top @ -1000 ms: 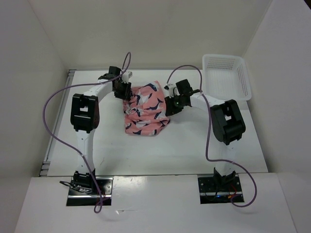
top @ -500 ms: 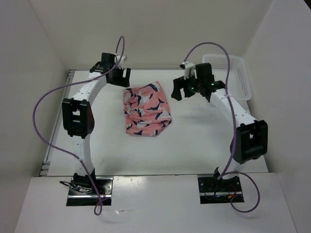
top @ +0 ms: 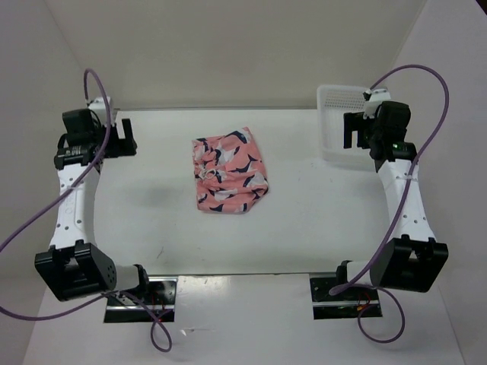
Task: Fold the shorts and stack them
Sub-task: Fold the shorts
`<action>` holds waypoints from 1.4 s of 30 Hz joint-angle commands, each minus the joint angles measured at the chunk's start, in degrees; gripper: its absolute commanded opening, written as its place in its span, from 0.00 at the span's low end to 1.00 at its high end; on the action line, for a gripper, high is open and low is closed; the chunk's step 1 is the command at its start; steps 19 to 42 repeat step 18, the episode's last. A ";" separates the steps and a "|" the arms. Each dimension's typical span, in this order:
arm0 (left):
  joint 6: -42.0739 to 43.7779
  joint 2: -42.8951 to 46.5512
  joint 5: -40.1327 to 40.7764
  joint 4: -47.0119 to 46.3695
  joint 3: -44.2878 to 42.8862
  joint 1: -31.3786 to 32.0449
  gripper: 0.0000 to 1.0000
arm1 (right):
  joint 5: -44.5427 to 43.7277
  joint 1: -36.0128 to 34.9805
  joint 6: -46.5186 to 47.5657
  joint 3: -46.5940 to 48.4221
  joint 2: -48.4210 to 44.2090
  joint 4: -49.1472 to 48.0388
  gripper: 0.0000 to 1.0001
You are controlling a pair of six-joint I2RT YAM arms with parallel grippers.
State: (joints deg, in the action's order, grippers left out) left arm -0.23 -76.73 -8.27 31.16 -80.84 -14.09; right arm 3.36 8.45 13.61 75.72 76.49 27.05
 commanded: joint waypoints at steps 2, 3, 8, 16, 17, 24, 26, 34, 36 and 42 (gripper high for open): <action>0.23 4.81 -2.97 1.36 11.72 -0.50 0.99 | -1.52 -0.63 1.95 -2.42 -4.33 4.67 1.00; 0.23 5.70 -2.98 1.36 12.89 -0.50 0.99 | -0.90 -0.63 2.91 -2.42 -4.85 7.03 1.00; 0.23 9.40 -4.30 1.88 15.97 -1.03 0.99 | -10.79 -6.05 -1.55 -6.36 -9.24 7.93 1.00; 0.23 12.04 -5.87 2.42 18.35 -1.03 0.99 | -9.51 -8.54 -2.71 -9.18 -16.01 8.46 1.00; 0.23 12.65 -5.88 2.42 18.35 -1.03 0.99 | -9.51 -8.54 -2.71 -9.80 -17.15 8.46 1.00; 0.23 12.66 -5.88 2.94 18.35 -1.03 0.99 | -10.20 -9.06 -4.19 -9.81 -17.16 7.94 1.00; 0.23 12.66 -5.88 2.94 18.35 -1.03 0.99 | -10.20 -9.06 -4.19 -9.81 -17.16 7.94 1.00; 0.23 12.66 -5.88 2.94 18.35 -1.03 0.99 | -10.20 -9.06 -4.19 -9.81 -17.16 7.94 1.00; 0.23 12.66 -5.88 2.94 18.35 -1.03 0.99 | -10.20 -9.06 -4.19 -9.81 -17.16 7.94 1.00; 0.23 12.66 -5.88 2.94 18.35 -1.03 0.99 | -10.20 -9.06 -4.19 -9.81 -17.16 7.94 1.00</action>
